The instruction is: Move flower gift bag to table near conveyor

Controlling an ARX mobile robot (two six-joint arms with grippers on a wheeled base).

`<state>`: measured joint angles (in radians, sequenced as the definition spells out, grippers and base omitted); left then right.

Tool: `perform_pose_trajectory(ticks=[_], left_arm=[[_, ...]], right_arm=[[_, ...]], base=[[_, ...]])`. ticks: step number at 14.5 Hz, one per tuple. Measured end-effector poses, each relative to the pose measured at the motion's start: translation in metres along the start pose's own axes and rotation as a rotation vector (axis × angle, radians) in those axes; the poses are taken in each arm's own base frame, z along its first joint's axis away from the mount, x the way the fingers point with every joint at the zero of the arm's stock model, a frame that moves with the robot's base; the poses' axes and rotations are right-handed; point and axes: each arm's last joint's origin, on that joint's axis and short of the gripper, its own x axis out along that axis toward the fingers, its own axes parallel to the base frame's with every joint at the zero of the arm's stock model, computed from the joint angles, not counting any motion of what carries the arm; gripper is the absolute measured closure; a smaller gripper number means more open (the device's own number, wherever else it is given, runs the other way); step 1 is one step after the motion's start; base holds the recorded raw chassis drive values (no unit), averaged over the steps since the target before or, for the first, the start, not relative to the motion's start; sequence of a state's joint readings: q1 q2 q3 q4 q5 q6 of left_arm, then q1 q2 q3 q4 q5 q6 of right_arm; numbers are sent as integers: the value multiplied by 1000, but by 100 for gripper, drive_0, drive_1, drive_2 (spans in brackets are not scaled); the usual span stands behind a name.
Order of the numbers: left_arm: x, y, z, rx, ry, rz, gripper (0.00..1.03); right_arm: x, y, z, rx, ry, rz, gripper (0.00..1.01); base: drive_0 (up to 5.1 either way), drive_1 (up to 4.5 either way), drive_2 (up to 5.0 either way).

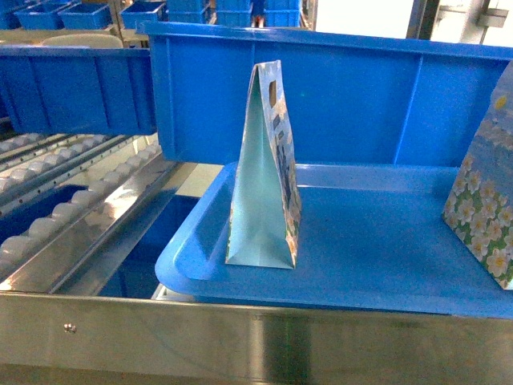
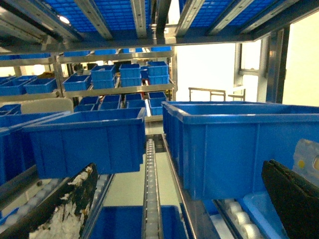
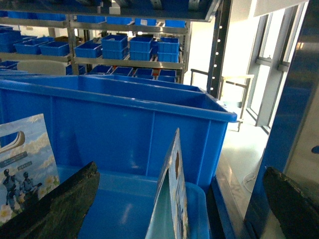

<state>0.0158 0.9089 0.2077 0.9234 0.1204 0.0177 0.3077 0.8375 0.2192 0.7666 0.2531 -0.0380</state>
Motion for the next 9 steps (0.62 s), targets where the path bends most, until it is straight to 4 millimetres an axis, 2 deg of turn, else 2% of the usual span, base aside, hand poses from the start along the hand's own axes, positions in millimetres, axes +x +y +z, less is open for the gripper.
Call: perform_pose_trajectory(ticks=[3,5,7,9], left_arm=[[0,0,-5,9,27,4,5],[0,0,-5,10,27,4,5],[0,0,-5,10,28,4,5],[0,0,-5,11,28,4,5]], right_arm=[[-1,0,1,-6,-10,6,3],[10,-2,5,-11,-6,5,3],[27,-2,11,-13,-14,5,3],[55,-3,16,-18,-20,2,3]], base=[[0,0,0],[0,0,0],[0,0,0],[0,0,0]])
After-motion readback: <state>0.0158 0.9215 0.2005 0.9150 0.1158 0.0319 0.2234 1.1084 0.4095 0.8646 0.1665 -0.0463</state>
